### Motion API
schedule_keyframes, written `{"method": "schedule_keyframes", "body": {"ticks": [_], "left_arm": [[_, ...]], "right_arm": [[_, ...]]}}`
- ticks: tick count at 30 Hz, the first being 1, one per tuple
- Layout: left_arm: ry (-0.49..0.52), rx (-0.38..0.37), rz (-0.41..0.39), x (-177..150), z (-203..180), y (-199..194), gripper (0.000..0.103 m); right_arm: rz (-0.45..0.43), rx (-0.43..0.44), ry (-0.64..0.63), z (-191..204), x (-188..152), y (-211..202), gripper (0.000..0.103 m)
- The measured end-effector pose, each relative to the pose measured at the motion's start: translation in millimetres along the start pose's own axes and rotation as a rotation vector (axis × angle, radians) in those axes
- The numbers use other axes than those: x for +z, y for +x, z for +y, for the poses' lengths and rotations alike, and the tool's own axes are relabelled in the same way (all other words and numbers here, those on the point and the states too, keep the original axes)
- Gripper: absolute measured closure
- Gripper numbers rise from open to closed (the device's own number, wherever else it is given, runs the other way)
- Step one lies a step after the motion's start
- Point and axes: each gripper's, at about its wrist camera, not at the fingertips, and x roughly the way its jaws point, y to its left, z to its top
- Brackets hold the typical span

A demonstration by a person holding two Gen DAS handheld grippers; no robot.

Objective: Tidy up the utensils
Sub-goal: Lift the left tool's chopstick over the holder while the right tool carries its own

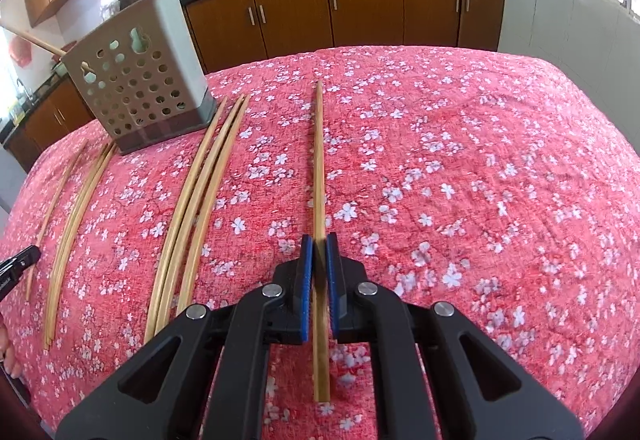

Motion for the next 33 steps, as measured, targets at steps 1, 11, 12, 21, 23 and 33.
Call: {"method": "schedule_keyframes", "body": {"ticks": [1,11,12,21,23,33], "left_arm": [[0.004,0.002,-0.003,1,0,-3,0.094],[-0.018,-0.044,-0.252,53,3,-98,0.094],[-0.023,-0.053,-0.268,60,4,-104,0.094],[-0.011,-0.088,-0.337,94,-6,-139,0.095],[0.003,-0.119,-0.351,98,-10,-153,0.095],[0.045,-0.241,-0.484,133,-54,-211,0.095]], "right_arm": [[-0.014,0.001,-0.002,0,1,-4,0.095],[-0.276,0.016,0.002,2,45,-82,0.095],[-0.297,0.018,0.003,3,50,-88,0.095],[-0.394,0.043,-0.002,11,79,-121,0.095],[-0.415,0.074,-0.001,14,87,-134,0.095],[-0.606,0.251,-0.020,51,132,-202,0.095]]}}
